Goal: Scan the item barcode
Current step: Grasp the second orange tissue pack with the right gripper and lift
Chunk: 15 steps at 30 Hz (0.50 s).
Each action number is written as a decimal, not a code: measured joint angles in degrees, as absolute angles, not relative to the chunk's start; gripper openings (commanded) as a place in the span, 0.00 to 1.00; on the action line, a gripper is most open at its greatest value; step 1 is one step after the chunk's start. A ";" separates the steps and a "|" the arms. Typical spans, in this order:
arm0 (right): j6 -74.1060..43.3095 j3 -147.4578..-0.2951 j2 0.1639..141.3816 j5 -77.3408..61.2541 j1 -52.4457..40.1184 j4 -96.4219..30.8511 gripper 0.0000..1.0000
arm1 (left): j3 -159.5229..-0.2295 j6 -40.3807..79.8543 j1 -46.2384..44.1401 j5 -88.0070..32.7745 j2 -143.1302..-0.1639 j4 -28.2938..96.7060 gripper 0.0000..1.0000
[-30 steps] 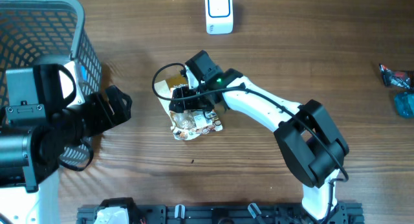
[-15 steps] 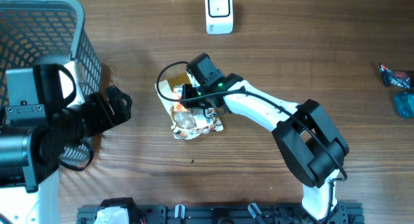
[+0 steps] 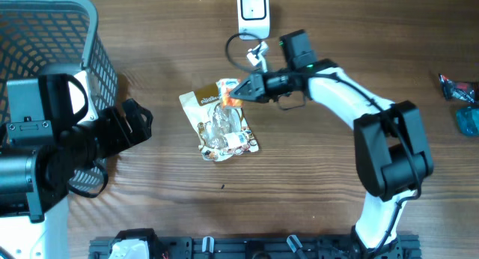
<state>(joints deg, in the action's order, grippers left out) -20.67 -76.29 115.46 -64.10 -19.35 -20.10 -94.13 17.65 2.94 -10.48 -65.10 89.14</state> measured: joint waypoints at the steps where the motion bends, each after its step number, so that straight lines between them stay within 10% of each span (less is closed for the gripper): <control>1: -19.86 -76.29 115.46 -66.35 -18.48 -20.10 0.05 | -94.13 17.65 2.94 -10.48 -65.10 89.14 1.00; 15: -15.97 -76.18 115.46 -89.34 -13.56 -12.75 0.04 | -94.13 17.65 2.94 -10.50 -65.10 89.14 1.00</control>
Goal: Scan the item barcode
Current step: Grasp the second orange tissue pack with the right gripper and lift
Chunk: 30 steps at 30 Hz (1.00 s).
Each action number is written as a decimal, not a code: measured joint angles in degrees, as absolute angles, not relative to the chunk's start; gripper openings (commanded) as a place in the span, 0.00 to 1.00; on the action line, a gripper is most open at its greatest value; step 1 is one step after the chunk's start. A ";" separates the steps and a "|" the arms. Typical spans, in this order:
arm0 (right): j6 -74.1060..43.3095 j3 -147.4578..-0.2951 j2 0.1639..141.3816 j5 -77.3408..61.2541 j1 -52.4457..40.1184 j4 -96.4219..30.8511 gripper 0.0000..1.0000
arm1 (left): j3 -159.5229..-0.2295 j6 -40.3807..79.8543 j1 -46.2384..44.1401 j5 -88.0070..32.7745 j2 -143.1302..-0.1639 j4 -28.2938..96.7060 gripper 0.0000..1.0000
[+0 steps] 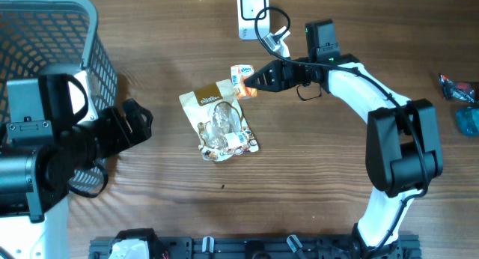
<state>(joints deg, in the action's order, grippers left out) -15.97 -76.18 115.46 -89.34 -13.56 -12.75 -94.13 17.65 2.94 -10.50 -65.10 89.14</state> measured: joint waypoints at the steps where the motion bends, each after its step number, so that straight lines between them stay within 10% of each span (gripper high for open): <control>1: -15.99 -76.18 115.46 -89.34 -13.56 -12.75 0.05 | -94.13 17.65 2.94 -10.48 -65.10 89.14 1.00; 10: -19.35 -76.18 115.46 -86.72 -13.56 -12.80 0.05 | -94.13 17.65 2.94 -10.48 -65.10 89.14 1.00; 19: -30.35 -76.44 115.22 -38.44 -13.63 -15.79 0.05 | -94.13 17.65 2.94 -10.48 -65.10 89.14 1.00; 30: -5.67 -85.03 115.11 8.36 -21.87 7.66 0.05 | -94.13 17.65 2.94 -10.50 -65.10 89.12 1.00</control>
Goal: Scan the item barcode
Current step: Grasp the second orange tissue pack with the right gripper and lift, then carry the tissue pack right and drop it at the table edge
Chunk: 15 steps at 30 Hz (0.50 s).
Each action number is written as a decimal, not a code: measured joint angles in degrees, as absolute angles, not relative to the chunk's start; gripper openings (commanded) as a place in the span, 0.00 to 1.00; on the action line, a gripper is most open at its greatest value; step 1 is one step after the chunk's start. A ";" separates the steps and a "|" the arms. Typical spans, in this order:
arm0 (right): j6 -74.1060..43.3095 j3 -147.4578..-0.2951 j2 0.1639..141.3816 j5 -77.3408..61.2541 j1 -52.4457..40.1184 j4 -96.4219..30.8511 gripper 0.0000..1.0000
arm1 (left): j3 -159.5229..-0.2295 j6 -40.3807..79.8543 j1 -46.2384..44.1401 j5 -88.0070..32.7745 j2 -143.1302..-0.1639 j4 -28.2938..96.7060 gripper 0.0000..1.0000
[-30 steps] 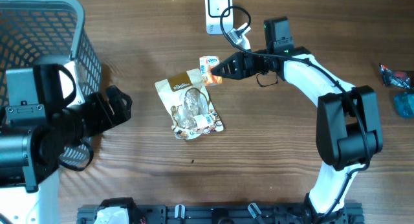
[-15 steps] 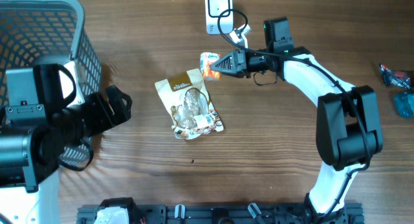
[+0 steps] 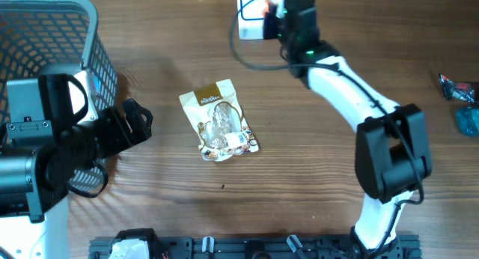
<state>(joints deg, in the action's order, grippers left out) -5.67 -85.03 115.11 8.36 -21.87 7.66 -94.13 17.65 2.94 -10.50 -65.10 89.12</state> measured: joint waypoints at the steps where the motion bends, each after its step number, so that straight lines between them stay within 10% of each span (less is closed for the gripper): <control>1: -2.00 -85.41 115.09 12.53 -23.97 11.49 0.05 | -94.13 17.63 2.94 -10.50 -65.10 89.12 1.00; 8: 34.46 -86.24 122.32 18.37 -26.96 26.35 0.05 | -94.13 17.65 2.94 -10.48 -65.10 89.14 1.00; 15: 36.07 -85.65 126.67 19.14 -26.68 25.85 0.05 | -94.13 17.65 2.94 -10.48 -65.10 89.14 1.00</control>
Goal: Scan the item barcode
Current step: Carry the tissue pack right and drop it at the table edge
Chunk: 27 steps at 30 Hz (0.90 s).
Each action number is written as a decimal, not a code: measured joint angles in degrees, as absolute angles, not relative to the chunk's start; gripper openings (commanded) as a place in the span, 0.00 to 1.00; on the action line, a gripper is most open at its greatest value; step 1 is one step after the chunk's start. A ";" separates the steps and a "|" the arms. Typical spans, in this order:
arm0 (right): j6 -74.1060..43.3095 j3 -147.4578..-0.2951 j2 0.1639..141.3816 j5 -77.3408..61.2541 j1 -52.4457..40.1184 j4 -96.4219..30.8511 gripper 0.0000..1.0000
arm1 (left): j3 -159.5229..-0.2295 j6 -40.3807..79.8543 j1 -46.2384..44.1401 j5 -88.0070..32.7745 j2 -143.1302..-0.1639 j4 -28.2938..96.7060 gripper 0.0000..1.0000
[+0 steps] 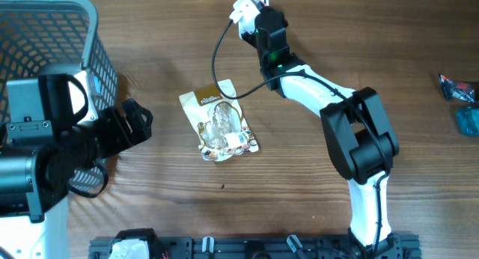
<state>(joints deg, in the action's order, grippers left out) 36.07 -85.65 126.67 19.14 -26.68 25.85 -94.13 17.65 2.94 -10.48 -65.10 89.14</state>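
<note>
My right arm reaches to the table's far edge, and its gripper (pixel 251 8) is over the spot where the white scanner stands, hiding most of it. A small white packet (pixel 239 7) sticks out at the fingertips, with the gripper shut on it. The scanner's black cable (pixel 217 61) loops down toward the middle. A brown-and-clear pouch (pixel 219 121) lies flat mid-table. My left gripper (pixel 137 123) hangs at the left, next to the basket, and its jaws cannot be made out.
A grey wire basket (pixel 93 34) fills the far left corner, partly under my left arm. Two wrapped items, a dark one (pixel 456 87) and a blue one (pixel 467 120), lie at the right edge.
My right wrist has turned and shifted left over the scanner, and the cable now hangs in a long loop toward the pouch. The left arm and pouch are unchanged.
My right gripper held a small orange-and-white packet just above the pouch. Then it was higher and farther back with the packet, then at the scanner. Now it is over the scanner with the wrist turned.
</note>
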 measured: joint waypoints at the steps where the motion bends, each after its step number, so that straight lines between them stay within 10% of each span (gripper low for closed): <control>1: 35.20 -85.67 126.67 19.11 -26.68 25.82 0.05 | -94.13 17.65 2.94 -10.48 -65.10 89.14 1.00; 10: 6.98 -85.65 123.76 22.09 -19.35 16.58 0.05 | -94.13 17.65 2.94 -10.48 -65.10 89.06 1.00; 24: -25.65 -85.84 112.27 27.00 21.87 -23.29 0.05 | -94.13 17.65 2.94 -10.48 -65.10 89.14 1.00; 27: -28.86 -85.67 112.27 26.57 26.63 -25.06 0.35 | -94.13 17.65 2.94 -10.48 -65.10 89.14 1.00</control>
<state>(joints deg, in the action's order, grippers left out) -28.86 -85.67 112.27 26.57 26.63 -25.06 -94.13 17.65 2.94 -10.48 -65.10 89.14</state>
